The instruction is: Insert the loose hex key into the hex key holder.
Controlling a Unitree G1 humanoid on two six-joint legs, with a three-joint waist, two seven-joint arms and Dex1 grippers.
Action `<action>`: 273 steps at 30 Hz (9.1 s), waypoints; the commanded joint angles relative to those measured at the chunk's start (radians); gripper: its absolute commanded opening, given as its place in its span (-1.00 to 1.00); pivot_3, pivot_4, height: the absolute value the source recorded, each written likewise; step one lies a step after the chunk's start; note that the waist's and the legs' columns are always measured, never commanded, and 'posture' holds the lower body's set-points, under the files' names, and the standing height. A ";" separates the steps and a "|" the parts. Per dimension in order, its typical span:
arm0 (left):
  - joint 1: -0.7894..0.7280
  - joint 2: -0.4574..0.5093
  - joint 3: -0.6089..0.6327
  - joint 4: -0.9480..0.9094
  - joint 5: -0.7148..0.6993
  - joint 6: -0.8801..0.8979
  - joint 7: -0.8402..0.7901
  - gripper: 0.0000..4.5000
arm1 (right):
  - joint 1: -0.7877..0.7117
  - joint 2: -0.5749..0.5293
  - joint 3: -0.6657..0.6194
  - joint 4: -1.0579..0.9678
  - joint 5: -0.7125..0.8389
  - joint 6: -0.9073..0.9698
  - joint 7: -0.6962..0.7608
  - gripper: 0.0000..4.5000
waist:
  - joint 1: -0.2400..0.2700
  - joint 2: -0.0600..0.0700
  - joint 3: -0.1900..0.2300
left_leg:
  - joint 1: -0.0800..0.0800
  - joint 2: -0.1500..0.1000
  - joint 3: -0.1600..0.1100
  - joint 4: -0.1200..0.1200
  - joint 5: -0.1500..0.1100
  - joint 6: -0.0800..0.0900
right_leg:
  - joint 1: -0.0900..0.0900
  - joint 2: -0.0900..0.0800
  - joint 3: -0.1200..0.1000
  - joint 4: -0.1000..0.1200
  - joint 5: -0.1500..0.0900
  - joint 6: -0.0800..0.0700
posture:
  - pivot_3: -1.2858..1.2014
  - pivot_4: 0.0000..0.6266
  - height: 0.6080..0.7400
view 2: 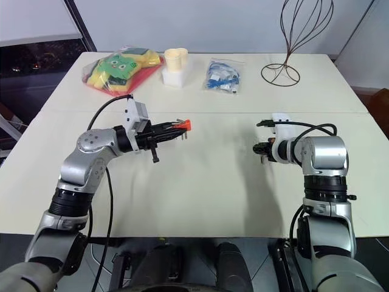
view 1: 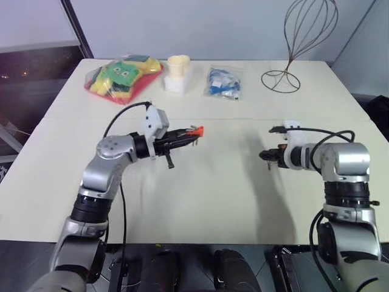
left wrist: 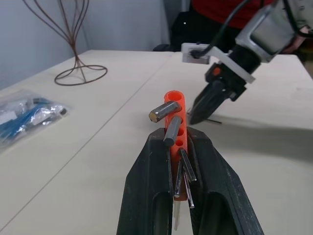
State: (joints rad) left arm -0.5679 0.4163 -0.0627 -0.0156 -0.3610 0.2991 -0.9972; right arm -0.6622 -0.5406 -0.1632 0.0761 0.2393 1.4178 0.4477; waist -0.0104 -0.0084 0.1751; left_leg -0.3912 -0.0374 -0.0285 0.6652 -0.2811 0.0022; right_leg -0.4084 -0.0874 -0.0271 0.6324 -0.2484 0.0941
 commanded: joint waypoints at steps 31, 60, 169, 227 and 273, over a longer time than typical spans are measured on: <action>-0.358 -0.093 0.066 0.505 -0.077 -0.005 -0.087 -1.00 | -0.185 0.274 -0.080 -0.151 0.258 -0.742 0.116 -0.99 | -0.003 0.002 0.001 | -0.011 -0.001 0.001 0.001 0.000 0.000 | -0.012 0.001 -0.001 0.001 0.001 0.001 | 0.03 -0.52 1.00; -0.467 -0.150 0.106 0.591 -0.087 0.042 -0.169 -1.00 | -0.121 0.339 0.012 -0.145 0.301 -0.885 0.083 -0.99 | -0.005 0.002 0.001 | -0.015 -0.001 0.001 0.002 0.002 -0.002 | -0.021 0.001 0.000 0.013 0.001 0.001 | 0.03 -0.52 1.00; -0.434 -0.187 0.103 0.533 -0.083 0.044 -0.156 -1.00 | -0.108 0.348 0.035 -0.119 0.305 -0.934 0.063 -0.99 | -0.005 0.002 0.001 | -0.015 -0.001 0.001 0.002 0.003 -0.004 | -0.021 0.001 0.000 0.014 0.001 0.001 | 0.03 -0.52 1.00; -0.451 -0.174 0.140 0.581 -0.084 -0.007 -0.108 -1.00 | -0.046 0.235 0.038 -0.165 0.279 -0.957 0.085 0.20 | -0.004 0.002 0.001 | -0.015 -0.001 0.001 0.002 0.003 -0.004 | -0.021 0.001 0.000 0.014 0.001 0.001 | 0.03 -0.52 1.00; -0.139 0.135 0.127 0.614 0.099 0.008 0.054 0.98 | 0.246 -0.171 0.141 -0.417 0.112 -1.021 0.394 1.00 | 0.015 0.002 0.001 | -0.016 0.001 0.001 0.012 0.001 -0.001 | -0.019 0.002 0.001 0.015 0.000 0.001 | 0.03 -0.52 1.00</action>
State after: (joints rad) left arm -0.7073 0.5319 0.0359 0.6277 -0.2802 0.3718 -0.9499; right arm -0.4114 -0.7054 0.0148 -0.2940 0.3334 0.3961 0.8482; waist 0.0043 -0.0065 0.1759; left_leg -0.4072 -0.0368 -0.0272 0.6772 -0.2802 0.0009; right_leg -0.4278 -0.0859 -0.0264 0.6473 -0.2481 0.0949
